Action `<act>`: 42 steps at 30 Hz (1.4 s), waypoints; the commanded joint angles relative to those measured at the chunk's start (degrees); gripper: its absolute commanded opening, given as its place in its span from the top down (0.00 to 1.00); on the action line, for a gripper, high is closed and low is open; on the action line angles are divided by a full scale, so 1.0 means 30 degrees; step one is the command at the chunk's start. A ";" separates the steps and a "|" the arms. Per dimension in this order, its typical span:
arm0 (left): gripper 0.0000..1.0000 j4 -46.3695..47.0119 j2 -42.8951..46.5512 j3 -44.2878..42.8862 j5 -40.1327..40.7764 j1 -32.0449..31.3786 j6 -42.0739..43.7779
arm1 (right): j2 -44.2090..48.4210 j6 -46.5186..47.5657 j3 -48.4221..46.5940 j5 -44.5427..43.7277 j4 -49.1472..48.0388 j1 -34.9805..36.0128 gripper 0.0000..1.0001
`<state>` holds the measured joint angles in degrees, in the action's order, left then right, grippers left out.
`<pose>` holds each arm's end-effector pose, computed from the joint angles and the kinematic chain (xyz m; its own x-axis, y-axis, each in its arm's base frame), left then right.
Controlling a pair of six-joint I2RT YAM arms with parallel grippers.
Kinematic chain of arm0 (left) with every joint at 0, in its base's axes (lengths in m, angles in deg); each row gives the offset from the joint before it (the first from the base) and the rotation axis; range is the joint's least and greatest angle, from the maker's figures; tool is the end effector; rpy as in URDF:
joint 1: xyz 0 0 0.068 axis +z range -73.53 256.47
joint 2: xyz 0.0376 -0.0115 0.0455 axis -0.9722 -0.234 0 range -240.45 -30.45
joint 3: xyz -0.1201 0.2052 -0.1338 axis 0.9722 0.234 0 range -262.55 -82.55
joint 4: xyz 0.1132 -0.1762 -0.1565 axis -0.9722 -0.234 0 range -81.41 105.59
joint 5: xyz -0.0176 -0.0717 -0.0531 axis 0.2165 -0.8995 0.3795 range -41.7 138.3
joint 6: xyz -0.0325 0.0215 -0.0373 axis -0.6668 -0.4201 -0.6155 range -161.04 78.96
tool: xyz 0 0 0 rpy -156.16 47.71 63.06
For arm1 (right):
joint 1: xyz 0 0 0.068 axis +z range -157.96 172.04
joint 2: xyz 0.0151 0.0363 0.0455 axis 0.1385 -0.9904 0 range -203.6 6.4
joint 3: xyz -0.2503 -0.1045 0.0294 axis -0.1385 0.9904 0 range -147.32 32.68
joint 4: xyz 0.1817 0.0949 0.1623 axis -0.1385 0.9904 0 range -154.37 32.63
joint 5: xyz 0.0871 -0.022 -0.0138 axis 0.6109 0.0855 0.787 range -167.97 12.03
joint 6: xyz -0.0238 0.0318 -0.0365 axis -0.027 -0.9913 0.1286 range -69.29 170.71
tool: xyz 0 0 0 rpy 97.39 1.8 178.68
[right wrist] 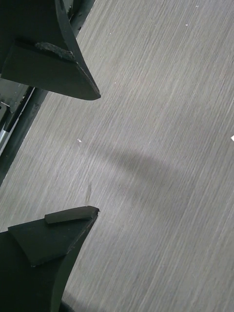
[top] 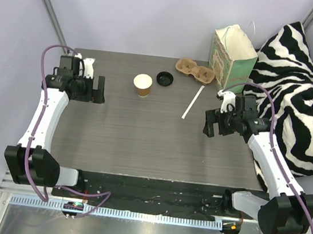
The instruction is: Pack the takeout coffee
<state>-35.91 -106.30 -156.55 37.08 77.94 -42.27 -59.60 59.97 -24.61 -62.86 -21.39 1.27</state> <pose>0.2673 0.0000 0.3341 -0.8039 -0.0418 -0.5933 0.0736 0.9829 -0.1690 0.2265 0.0462 0.2918 -0.7139 -0.2735 -0.6447 -0.4349 0.8946 0.1021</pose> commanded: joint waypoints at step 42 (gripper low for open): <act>0.52 0.0880 -1.9509 -1.8400 0.3889 -0.5883 -0.2019 | -0.3254 0.1983 -0.3518 -0.0791 0.1786 0.0906 0.00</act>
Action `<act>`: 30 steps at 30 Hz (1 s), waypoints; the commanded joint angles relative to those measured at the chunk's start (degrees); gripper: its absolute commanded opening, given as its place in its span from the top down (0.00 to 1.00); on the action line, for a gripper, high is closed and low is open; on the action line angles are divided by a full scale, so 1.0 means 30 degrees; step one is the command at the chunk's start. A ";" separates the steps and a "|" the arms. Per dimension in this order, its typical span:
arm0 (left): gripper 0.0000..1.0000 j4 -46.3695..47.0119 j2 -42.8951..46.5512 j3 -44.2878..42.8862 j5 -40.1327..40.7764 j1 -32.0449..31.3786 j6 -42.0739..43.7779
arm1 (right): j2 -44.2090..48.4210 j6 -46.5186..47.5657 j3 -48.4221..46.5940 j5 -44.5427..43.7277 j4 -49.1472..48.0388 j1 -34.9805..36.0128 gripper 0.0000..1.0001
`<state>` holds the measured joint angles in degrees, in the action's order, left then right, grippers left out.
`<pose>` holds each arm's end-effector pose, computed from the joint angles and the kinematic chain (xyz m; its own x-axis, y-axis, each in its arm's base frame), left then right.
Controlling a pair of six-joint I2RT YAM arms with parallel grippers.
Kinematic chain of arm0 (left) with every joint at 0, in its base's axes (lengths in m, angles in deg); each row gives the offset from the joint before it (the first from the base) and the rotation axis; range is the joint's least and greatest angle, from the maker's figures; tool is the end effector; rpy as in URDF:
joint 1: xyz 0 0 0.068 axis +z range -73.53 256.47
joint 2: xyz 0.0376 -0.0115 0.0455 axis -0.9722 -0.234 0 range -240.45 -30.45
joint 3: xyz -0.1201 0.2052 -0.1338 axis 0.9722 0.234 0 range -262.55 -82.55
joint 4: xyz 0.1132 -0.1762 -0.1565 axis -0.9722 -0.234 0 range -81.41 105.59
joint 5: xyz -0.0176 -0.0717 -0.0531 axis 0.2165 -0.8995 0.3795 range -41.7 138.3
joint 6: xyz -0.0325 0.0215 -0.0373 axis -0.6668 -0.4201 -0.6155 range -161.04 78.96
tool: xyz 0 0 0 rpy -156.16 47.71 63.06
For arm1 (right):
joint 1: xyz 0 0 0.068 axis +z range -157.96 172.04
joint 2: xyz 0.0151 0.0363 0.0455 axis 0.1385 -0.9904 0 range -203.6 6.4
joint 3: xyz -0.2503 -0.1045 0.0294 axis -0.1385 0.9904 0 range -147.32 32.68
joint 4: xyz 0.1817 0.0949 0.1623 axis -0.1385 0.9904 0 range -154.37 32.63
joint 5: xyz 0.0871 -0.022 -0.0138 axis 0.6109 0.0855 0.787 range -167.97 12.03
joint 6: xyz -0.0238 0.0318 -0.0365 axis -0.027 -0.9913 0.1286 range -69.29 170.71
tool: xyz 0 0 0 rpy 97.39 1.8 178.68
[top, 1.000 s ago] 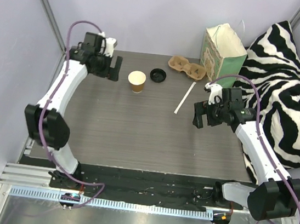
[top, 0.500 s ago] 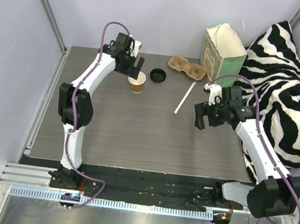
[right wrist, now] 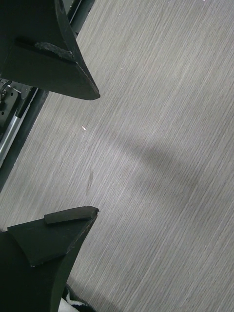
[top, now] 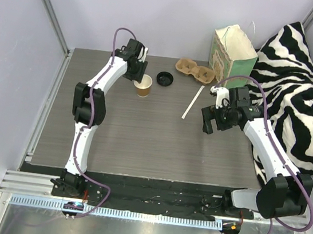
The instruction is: Pack the takeout coffee
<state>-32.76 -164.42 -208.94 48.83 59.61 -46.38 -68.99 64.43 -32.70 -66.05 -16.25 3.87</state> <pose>0.4934 -0.1491 0.2398 -0.8159 0.1499 -0.5584 0.2099 0.9767 -0.0446 0.2554 0.0610 0.2930 -0.7346 -0.3910 -0.5545 -0.4958 0.8673 0.0452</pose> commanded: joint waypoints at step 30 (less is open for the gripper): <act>1.00 0.0793 0.9091 1.1864 -0.4340 -0.3870 -0.1030 | -0.0737 0.1200 -0.1877 0.1182 0.0133 0.0039 0.00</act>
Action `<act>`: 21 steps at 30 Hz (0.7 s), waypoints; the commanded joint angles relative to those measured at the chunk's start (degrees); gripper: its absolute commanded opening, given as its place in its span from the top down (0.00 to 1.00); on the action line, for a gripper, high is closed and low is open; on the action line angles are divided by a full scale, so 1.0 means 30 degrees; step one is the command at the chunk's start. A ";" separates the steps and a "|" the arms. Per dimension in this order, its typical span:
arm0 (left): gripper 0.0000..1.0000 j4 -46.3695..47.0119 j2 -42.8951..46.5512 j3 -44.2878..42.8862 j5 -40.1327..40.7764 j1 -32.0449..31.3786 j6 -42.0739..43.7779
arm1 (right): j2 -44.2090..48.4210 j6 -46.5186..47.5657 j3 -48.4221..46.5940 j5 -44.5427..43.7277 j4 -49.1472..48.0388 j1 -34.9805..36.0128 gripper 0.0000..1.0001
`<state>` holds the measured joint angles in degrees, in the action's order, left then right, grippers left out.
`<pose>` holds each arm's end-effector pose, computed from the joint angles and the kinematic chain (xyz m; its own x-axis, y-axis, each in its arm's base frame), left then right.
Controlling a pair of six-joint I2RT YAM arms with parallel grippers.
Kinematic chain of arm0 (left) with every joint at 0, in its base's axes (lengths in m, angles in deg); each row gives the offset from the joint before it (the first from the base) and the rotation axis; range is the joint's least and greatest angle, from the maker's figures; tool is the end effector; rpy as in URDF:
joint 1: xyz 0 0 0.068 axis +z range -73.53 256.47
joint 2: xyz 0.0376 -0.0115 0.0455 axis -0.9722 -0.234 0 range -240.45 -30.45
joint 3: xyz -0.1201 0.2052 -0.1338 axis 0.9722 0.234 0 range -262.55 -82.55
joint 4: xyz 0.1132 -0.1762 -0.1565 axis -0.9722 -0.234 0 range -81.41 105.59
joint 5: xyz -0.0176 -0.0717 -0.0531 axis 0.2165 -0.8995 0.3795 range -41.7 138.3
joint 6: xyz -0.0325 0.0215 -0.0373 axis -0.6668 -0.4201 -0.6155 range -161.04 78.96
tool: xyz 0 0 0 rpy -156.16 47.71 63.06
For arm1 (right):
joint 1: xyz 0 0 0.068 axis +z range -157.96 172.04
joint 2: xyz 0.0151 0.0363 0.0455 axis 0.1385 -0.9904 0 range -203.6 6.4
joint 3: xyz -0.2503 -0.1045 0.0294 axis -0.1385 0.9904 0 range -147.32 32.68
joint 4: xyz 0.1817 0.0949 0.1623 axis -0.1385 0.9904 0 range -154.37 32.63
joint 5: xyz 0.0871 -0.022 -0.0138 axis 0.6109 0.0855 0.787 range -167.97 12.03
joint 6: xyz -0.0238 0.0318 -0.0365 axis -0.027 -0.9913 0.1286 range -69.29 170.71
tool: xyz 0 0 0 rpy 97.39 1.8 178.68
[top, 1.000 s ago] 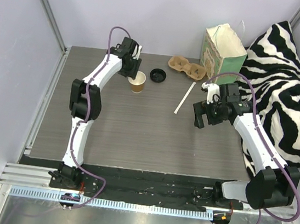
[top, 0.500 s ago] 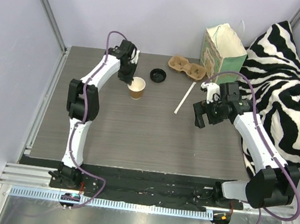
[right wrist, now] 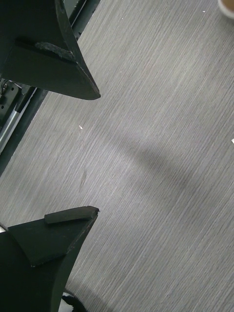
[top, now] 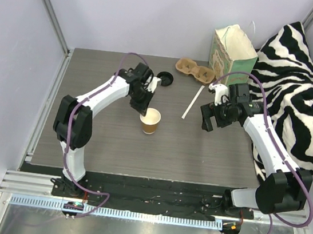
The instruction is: Pack the takeout coffee
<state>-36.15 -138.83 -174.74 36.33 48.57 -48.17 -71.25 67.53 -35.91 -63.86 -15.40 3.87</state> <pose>0.3467 -0.1918 0.2524 -0.8781 0.3274 -0.3488 0.4207 0.8756 -0.2374 0.2647 0.0643 0.3000 -0.7007 -0.4336 -0.5666 -0.5516 0.8329 0.0447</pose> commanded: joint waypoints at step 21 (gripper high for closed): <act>0.84 0.5471 0.2257 0.3773 0.1235 -0.1393 -0.1664 | -0.0104 0.0136 -0.0425 0.0541 -0.0298 0.0039 0.00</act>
<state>-22.67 -136.22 -164.00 38.30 44.81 -52.83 -71.73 67.53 -35.96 -63.01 -15.40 3.87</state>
